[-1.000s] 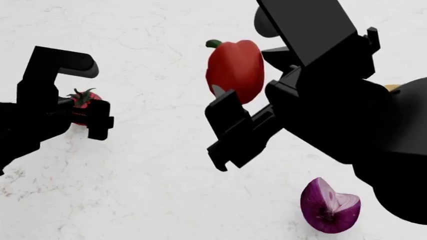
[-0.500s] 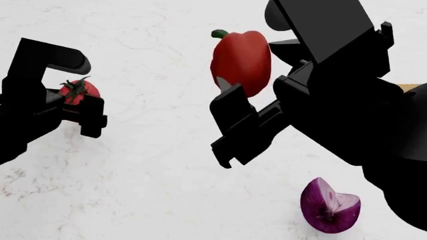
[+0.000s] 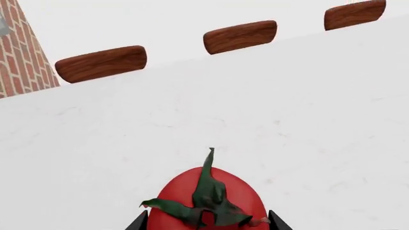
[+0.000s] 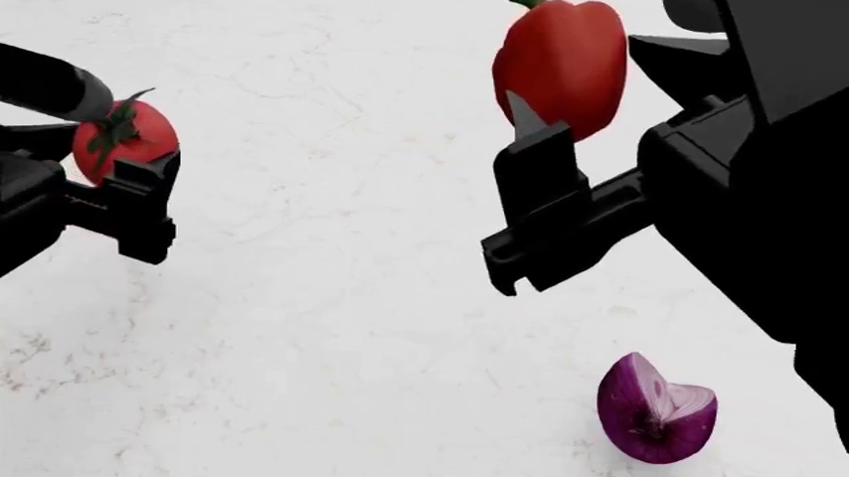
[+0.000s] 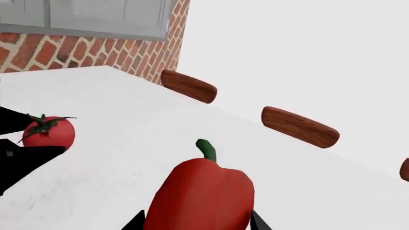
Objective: Place the avocado, onion, tomato and bell pepper on the cutting board.
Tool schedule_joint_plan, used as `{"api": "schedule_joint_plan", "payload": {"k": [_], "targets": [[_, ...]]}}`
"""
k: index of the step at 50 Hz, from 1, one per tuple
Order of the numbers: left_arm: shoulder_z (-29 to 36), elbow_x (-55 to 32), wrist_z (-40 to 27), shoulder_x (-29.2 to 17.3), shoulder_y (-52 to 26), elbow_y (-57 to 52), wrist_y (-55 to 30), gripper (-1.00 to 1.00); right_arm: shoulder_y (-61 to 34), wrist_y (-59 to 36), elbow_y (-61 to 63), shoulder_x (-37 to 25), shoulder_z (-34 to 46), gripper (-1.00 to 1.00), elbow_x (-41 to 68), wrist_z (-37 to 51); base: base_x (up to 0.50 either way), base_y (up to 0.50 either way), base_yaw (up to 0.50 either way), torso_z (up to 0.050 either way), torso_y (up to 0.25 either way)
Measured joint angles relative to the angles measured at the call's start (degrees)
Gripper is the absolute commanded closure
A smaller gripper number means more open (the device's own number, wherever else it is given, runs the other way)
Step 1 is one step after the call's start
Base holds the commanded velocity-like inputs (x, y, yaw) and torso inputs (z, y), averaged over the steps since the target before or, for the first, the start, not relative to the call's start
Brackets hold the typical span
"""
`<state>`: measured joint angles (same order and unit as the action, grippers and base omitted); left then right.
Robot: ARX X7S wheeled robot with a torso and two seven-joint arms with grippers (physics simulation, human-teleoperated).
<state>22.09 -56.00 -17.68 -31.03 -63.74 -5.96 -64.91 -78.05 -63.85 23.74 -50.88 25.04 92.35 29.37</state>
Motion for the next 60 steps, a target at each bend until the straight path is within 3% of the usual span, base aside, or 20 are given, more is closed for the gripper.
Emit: {"api": "schedule_joint_plan", "payload": {"k": [18,25,60], "targets": [[-9.1,-13.9,-11.6,-4.1,1.5,-16.2,-7.9,1.0,4.0,3.7,3.3,-4.2,-3.4,1.0,1.7,6.1,0.0,0.0,0.0,0.0,0.0],[-11.2,-17.2,-14.4,-4.9,1.8,-18.9,-9.2,1.0,5.1,4.7,4.0,-4.7,-4.0,1.0,2.0,7.1,-0.06,-0.47,0.0,0.0,0.0],[-10.9,-17.9,-15.1,-6.6,3.6,-22.4,-8.0,1.0,6.4,5.6,3.5,-4.2,-3.0,1.0,-0.3,5.9,-0.05,-0.5,0.0,0.0,0.0]]}}
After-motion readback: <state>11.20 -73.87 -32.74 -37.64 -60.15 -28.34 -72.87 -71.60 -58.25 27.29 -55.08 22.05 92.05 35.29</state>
